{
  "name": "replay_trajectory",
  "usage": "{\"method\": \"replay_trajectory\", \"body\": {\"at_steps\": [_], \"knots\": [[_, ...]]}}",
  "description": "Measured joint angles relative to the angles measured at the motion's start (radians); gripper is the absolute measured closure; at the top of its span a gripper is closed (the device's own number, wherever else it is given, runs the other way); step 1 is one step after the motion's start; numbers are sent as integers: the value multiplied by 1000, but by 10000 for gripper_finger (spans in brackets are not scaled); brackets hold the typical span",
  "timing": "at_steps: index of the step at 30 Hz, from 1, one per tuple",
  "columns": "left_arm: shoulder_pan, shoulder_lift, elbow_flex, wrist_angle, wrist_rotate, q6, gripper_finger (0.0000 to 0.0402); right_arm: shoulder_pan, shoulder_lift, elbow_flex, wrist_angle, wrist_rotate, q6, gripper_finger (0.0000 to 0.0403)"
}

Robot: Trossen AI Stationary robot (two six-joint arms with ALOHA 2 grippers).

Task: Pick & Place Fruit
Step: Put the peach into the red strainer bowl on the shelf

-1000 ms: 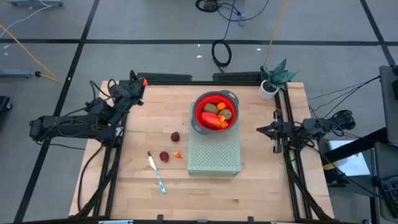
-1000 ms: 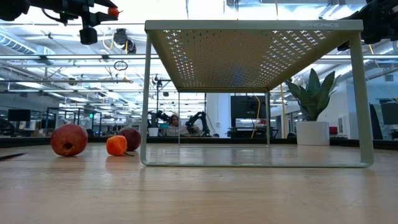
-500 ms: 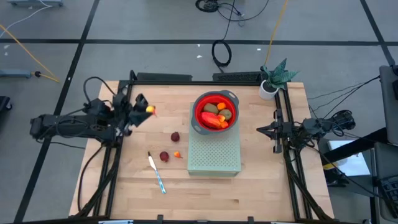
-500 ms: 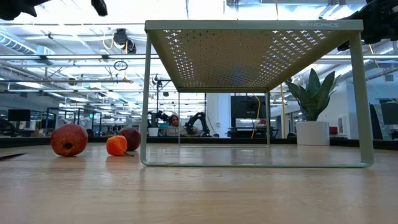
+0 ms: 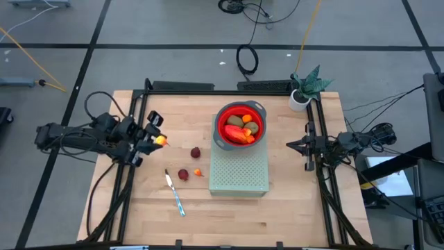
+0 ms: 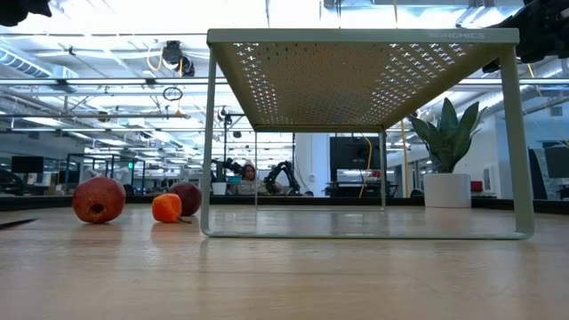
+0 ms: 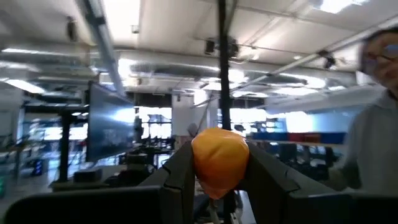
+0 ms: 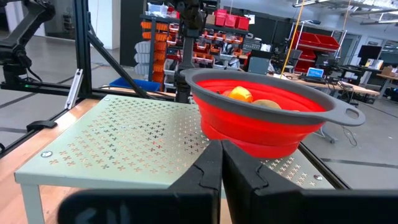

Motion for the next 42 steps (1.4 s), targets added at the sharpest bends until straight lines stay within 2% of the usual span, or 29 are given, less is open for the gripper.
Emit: {"method": "replay_trajectory", "body": {"at_steps": [4,10,15,20,31,42], "knots": [[-11,4,0,-18,-174,-114,298,0,0,0,0,0,0,403],[-12,55,0,-124,-366,-125,298,0,0,0,0,0,0,403],[-12,157,13,-176,-483,-125,298,0,0,0,0,0,3,403],[-9,290,121,-286,-563,-90,298,0,0,0,0,0,3,403],[49,566,526,-608,-602,155,298,0,0,0,0,0,3,403],[118,831,898,-826,-584,210,298,0,0,0,0,0,4,403]]}}
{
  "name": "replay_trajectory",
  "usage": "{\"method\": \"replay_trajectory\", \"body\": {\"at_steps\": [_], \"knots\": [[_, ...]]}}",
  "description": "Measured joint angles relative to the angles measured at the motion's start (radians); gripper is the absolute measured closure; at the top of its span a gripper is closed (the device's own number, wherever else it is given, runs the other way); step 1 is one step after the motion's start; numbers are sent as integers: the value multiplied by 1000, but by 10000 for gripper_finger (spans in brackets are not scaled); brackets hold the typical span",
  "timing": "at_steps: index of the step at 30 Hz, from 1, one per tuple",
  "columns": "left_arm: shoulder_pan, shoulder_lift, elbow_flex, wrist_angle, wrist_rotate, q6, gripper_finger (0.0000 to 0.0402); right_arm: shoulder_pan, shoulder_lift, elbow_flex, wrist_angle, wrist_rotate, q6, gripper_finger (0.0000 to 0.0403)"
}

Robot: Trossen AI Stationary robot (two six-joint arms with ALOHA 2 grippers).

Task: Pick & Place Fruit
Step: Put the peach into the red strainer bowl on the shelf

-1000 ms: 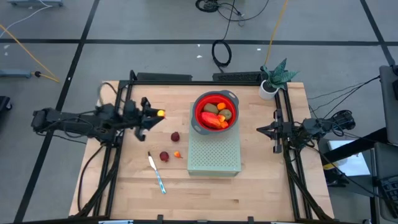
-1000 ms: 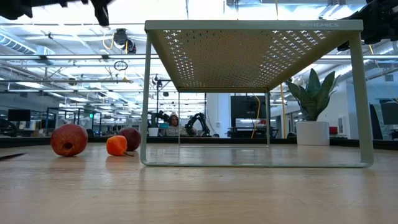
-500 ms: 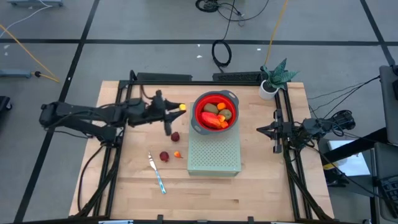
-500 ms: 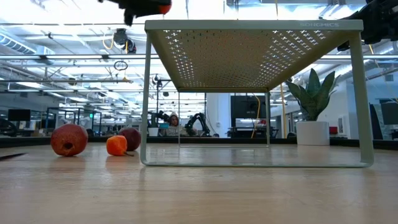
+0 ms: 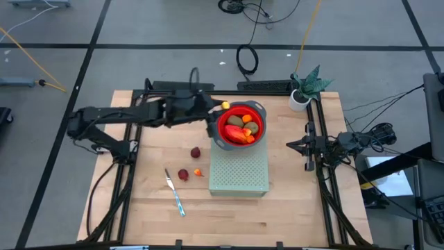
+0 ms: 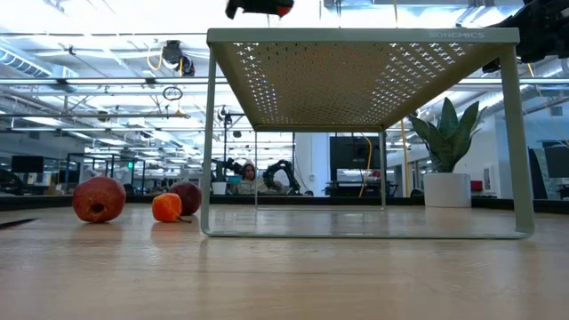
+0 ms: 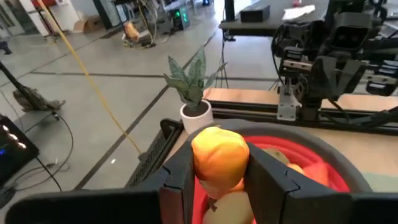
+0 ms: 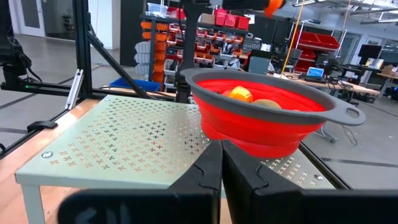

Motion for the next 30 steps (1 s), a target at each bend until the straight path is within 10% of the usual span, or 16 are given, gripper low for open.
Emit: {"method": "replay_trajectory", "body": {"at_steps": [10,30], "knots": [[12,217,209,-75,28,-42,298,0,0,0,-3,0,0,403],[45,334,219,-147,16,-356,298,0,0,0,-65,0,0,403]]}}
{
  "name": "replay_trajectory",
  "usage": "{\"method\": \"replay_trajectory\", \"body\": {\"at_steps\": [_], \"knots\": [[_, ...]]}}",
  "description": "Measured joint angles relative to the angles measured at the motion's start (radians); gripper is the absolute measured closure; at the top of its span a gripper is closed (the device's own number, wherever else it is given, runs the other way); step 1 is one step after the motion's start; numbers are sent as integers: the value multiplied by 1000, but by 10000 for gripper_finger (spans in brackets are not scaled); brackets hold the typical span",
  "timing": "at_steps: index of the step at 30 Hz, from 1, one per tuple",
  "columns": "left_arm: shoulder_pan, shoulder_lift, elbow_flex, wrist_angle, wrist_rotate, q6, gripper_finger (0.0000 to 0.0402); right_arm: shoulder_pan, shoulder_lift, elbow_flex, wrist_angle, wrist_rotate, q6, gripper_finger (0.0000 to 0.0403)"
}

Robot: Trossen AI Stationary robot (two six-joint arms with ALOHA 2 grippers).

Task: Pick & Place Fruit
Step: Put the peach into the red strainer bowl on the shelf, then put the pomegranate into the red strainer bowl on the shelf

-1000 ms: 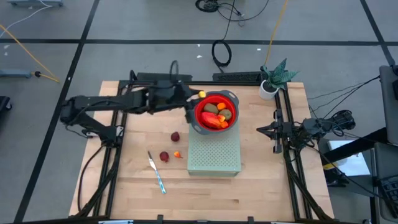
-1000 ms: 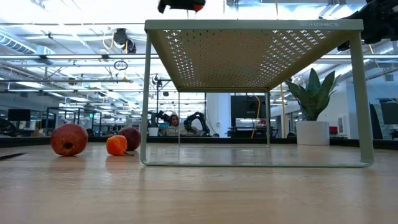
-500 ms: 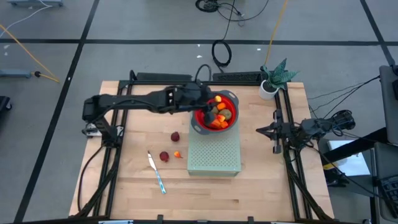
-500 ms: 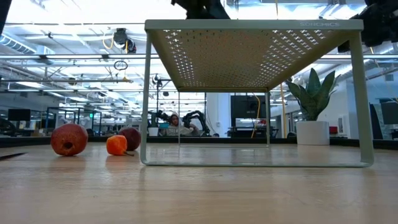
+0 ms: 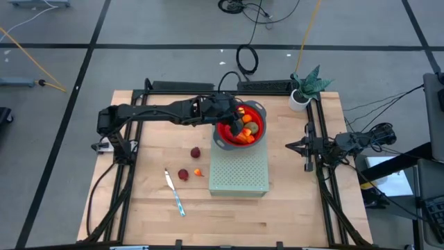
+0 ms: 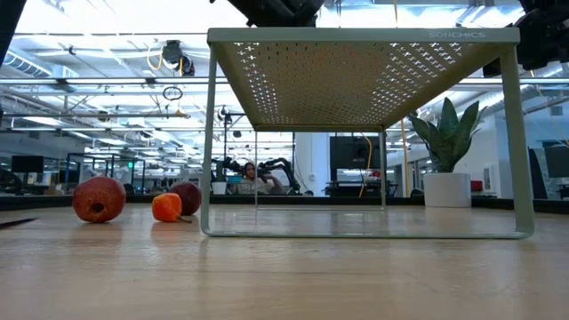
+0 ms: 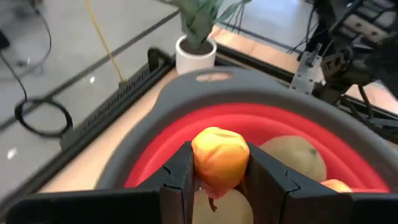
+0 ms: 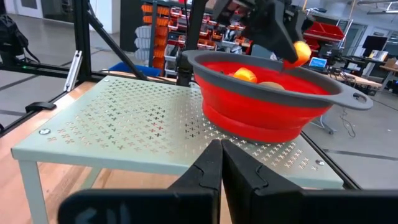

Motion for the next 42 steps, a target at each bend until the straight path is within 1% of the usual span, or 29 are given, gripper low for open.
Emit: {"method": "replay_trajectory", "body": {"at_steps": [7,11,20,26,29,33,37,42], "knots": [[7,1,0,-3,1,-150,298,0,0,0,0,0,0,403],[9,1,0,-3,13,-206,294,0,0,0,0,0,0,403],[5,1,0,-2,19,-217,234,0,0,0,0,0,-7,403],[5,1,0,0,19,-218,212,0,0,0,0,0,-8,403],[3,-17,-1,2,33,-237,211,0,0,0,0,-1,-8,403],[-19,-90,-1,-18,50,-249,213,0,0,0,0,-2,-8,403],[-69,-169,-1,-116,48,-296,230,0,0,0,-3,-2,-8,403],[-148,-270,0,-287,36,-375,265,0,0,0,-15,-1,-8,403]]}}
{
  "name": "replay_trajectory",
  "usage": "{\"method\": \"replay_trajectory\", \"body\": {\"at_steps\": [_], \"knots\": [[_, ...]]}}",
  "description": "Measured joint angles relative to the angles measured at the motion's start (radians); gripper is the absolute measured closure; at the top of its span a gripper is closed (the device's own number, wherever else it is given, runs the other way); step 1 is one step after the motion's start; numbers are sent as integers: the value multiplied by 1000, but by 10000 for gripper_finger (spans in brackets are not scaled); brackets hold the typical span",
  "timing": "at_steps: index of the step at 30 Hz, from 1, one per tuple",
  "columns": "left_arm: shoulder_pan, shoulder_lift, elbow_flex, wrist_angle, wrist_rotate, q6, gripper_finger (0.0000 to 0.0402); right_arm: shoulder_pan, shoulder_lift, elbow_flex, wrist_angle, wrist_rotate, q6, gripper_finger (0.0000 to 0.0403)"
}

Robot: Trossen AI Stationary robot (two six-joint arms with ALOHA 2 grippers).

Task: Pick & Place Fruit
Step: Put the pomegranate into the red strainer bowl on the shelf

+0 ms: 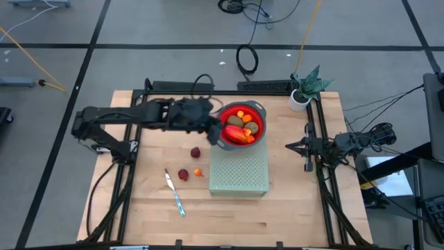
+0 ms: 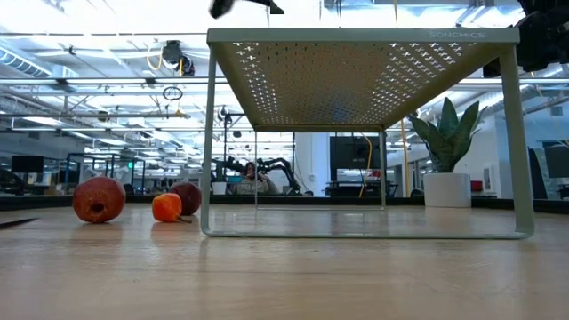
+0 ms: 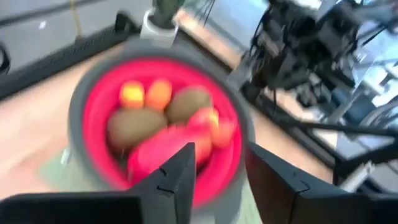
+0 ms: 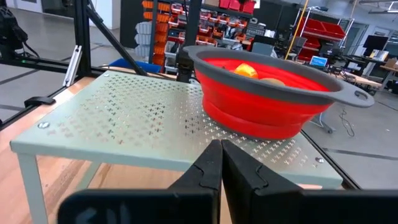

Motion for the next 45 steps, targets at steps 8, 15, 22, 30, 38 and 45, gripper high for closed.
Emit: {"method": "replay_trajectory", "body": {"at_steps": [8,15,22,30,38,45], "knots": [[-118,-41,0,-282,-105,-128,321,0,0,0,-8,0,0,403],[-147,-6,-1,-503,-114,-267,371,0,0,0,-3,0,1,403],[-139,18,-12,-698,-132,-390,390,0,0,0,-2,0,7,403],[-94,20,-175,-719,-60,-405,398,0,0,0,-3,0,8,403],[-50,10,-353,-562,61,-428,397,0,0,0,-3,0,8,403],[-4,11,-468,-451,112,-448,391,0,0,0,-3,0,8,403]]}}
